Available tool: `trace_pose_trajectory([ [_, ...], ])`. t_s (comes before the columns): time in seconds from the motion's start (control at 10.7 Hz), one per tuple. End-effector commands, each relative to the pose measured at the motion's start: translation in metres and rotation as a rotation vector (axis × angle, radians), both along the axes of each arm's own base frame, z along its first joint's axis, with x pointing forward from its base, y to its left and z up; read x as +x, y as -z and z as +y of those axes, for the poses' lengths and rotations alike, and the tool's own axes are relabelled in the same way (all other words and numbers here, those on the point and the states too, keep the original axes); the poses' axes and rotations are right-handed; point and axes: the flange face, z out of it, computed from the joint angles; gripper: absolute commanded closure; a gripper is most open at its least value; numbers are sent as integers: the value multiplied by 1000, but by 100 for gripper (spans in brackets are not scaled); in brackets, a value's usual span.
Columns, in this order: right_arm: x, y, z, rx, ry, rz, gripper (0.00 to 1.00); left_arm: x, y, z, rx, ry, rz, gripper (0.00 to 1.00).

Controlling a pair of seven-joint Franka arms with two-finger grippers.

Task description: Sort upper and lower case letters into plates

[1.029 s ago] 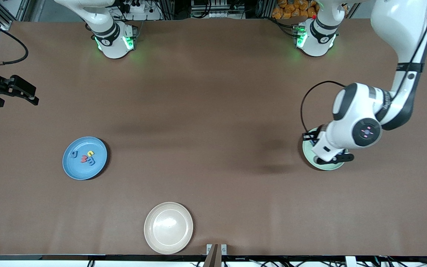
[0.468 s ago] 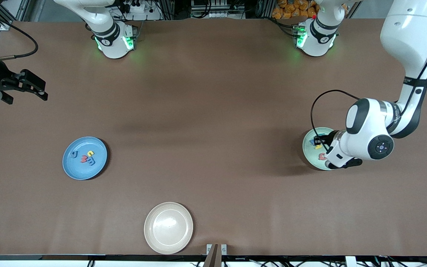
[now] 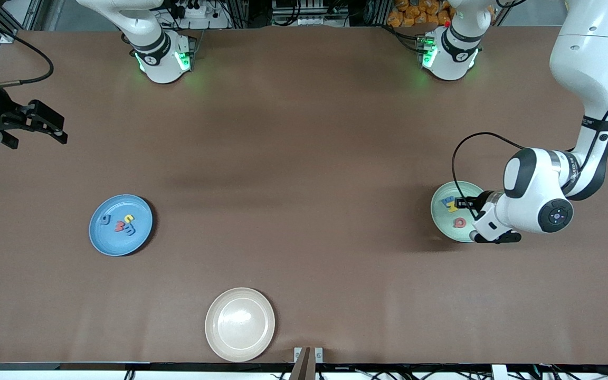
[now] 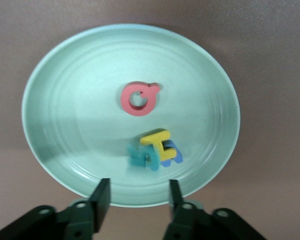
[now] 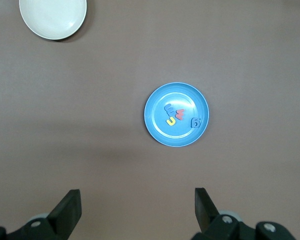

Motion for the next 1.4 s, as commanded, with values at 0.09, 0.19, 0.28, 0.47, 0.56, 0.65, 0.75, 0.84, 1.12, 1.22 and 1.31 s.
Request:
trace_pose_trajectory([
  [0.09,-11,-8,-8,12,6,-8,0,11,-26,1,6,65,-38,0],
  [0.19,-14,-12,-10,12,12,-13,0,15,-41,1,10,66,-43,0],
  [0.28,-14,-12,-13,12,18,-8,0,17,-54,-2,17,72,-27,0],
  [0.47,-14,-8,-12,12,21,-4,0,17,-108,-20,30,101,-18,0],
  [0.56,-14,-8,-12,12,23,-5,0,14,-128,-26,36,113,-17,0],
  [0.65,-14,-10,-12,12,23,-5,0,10,-147,-29,44,118,-29,0],
  [0.75,-14,-8,-12,12,23,-1,0,4,-168,-38,45,132,-44,0],
  [0.84,-14,-9,-13,12,24,-5,0,-1,-187,-41,48,138,-61,0],
  [1.12,-14,-8,-13,12,21,-2,0,-12,-237,-52,55,149,-139,0],
  [1.22,-13,-7,-13,12,20,-1,0,-17,-254,-54,59,151,-166,0],
  [1.31,-13,-8,-13,12,20,-2,0,-21,-271,-52,62,147,-194,0],
])
